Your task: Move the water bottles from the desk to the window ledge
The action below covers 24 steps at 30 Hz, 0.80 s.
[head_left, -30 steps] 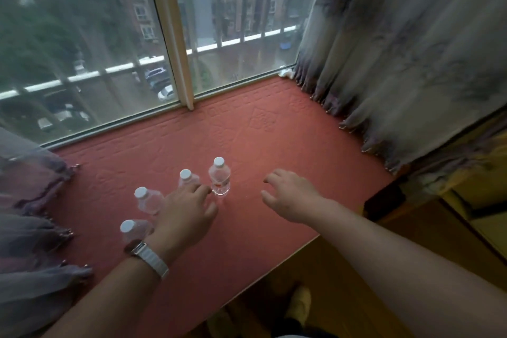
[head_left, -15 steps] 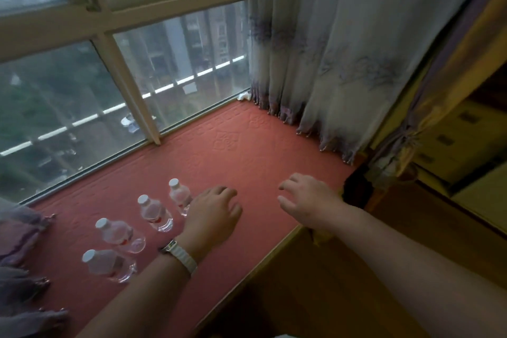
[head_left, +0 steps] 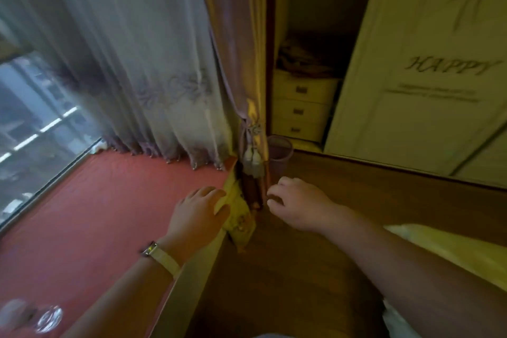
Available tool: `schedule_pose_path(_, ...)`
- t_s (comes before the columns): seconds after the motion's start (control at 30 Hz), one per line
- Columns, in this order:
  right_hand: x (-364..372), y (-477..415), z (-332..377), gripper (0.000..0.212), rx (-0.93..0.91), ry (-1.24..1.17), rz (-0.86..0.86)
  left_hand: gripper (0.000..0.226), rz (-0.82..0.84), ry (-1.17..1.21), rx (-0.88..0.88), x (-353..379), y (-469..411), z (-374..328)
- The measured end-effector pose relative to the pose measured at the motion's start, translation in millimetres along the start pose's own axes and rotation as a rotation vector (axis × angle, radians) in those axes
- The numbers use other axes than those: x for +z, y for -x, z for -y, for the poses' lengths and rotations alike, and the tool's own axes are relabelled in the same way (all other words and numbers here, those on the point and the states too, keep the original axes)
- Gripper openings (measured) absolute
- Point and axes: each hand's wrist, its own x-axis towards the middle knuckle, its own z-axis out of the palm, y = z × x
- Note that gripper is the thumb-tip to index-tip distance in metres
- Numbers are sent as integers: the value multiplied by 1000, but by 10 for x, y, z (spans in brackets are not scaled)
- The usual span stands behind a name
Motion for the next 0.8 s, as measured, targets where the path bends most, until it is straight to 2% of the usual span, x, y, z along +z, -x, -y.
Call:
schedule_pose_path(0.37,-214,275,-1357,41,368,-81,-84,40,195,42,302,366,-1411,-1158)
schedule_pose_path(0.53,-318,-110,-1915,43,510,-145,-86,41,251,63,434,579,-2305,-1427)
schedule_pose_path(0.7,-509,-681,-2405,38,650,-273,-94,48,405,-13,597,688,-3322,-1570)
schedule_pose_path(0.8,-727,-958,-2630,33,687,-259,-134,47,386,-15,686,671,-3868,-1713)
